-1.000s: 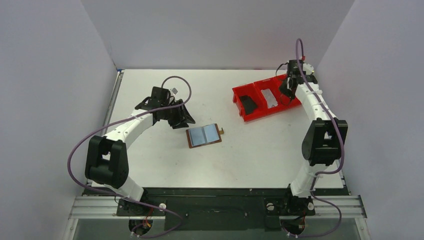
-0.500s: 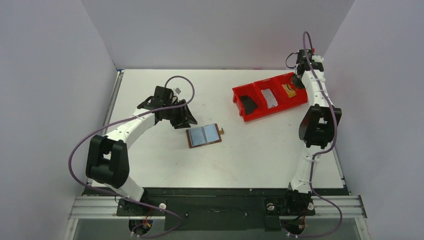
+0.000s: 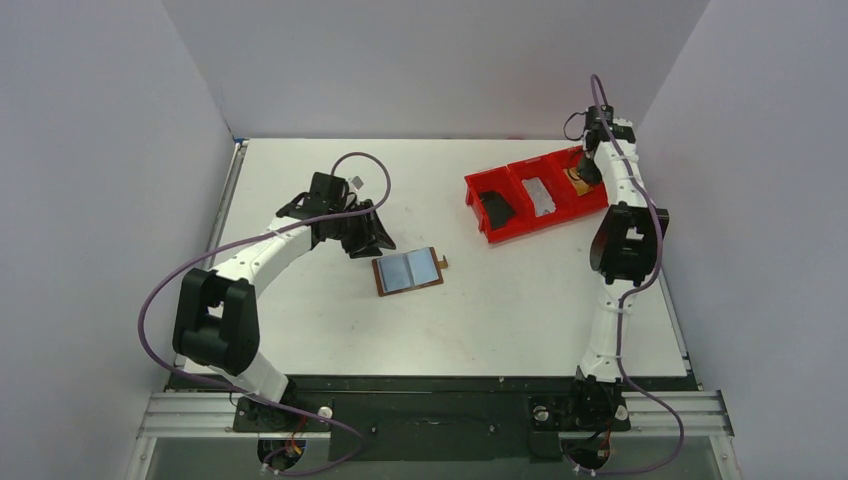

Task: Take the credit cards out of the card holder
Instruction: Place the credit card in the storage box.

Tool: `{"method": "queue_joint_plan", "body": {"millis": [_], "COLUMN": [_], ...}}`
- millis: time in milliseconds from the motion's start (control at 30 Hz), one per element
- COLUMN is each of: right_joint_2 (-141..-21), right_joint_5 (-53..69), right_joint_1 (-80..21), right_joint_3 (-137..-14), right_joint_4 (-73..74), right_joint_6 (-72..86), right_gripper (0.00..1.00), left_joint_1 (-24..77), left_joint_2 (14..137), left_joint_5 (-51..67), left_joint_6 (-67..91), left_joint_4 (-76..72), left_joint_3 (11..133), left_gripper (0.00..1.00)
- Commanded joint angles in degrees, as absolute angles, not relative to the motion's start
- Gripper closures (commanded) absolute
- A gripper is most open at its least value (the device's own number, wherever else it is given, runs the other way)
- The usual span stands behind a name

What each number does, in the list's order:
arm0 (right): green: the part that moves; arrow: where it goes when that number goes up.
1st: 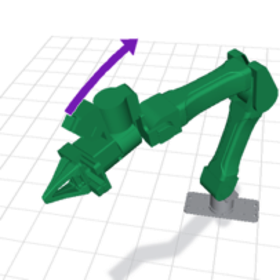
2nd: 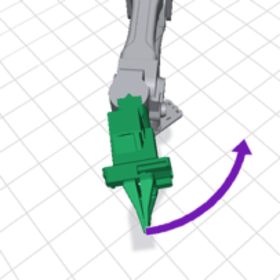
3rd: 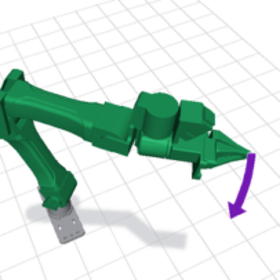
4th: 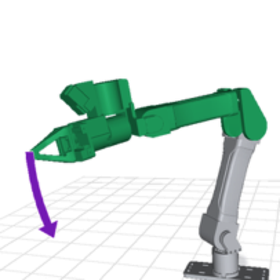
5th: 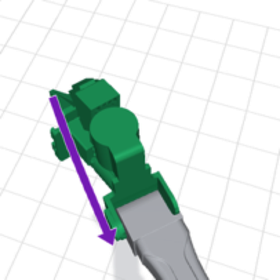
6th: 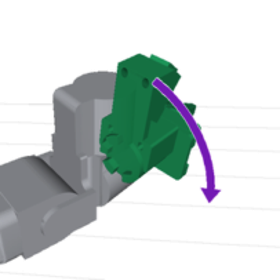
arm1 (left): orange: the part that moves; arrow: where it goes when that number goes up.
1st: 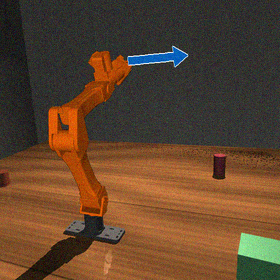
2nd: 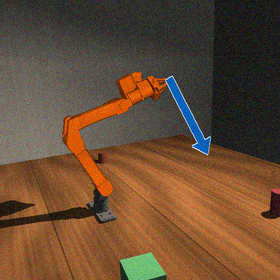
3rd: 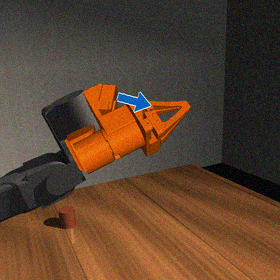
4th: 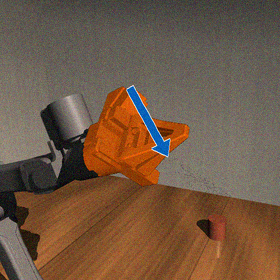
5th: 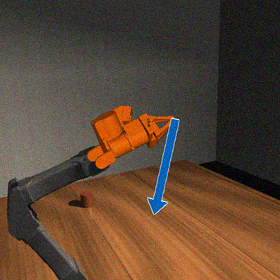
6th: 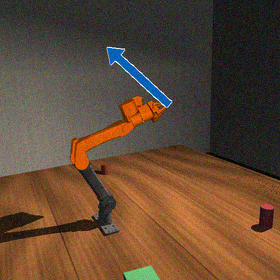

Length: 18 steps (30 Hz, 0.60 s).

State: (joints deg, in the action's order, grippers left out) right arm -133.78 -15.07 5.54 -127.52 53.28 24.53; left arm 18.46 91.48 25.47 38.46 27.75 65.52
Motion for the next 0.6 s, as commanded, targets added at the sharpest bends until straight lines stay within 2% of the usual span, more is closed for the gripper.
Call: {"method": "queue_joint_plan", "body": {"millis": [0, 33, 100, 200, 400, 567], "right_joint_2": [-134.1, -134.2, -134.1, -133.2, -130.6, -124.0], "right_joint_5": [-16.3, -16.3, -15.8, -15.0, -13.7, -13.7], "right_joint_1": [5.3, 5.2, 5.1, 5.0, 4.3, 2.1], "right_joint_3": [-130.6, -130.9, -131.5, -132.4, -132.3, -127.2], "right_joint_4": [53.6, 53.6, 53.6, 53.6, 53.5, 53.3], "right_joint_6": [23.4, 23.4, 23.4, 23.7, 25.0, 26.7], "right_gripper": [0.87, 0.76, 0.65, 0.58, 0.56, 0.56], "left_joint_1": [18.8, 18.8, 19.0, 19.3, 19.9, 20.0], "left_joint_2": [91.4, 91.3, 91.3, 91.4, 91.4, 91.3], "left_joint_5": [25.4, 25.4, 25.3, 25.2, 24.9, 24.6], "left_joint_6": [37.5, 37.6, 37.6, 37.7, 38.0, 38.1], "left_joint_4": [27.5, 27.5, 27.6, 27.6, 27.5, 27.6], "left_joint_3": [68.1, 68.2, 68.2, 68.5, 68.6, 68.5], "left_gripper": [0.57, 0.57, 0.57, 0.57, 0.57, 0.57]}}
